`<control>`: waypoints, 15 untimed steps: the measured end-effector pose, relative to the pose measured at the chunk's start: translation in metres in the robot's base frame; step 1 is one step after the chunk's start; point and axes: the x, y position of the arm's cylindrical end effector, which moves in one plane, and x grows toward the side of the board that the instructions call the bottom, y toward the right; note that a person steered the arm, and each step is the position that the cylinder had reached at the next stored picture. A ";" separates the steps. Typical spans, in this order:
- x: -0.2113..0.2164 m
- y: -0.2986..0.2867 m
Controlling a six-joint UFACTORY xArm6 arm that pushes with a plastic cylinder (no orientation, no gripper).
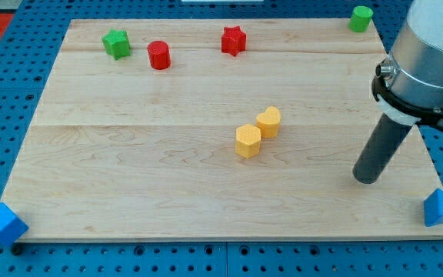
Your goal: Move the green star a bit left
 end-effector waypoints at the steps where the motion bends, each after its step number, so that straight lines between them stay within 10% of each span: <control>1: -0.005 0.026; 5: -0.058 0.063; 8: -0.199 0.001; 11: -0.280 -0.197; 15: -0.264 -0.354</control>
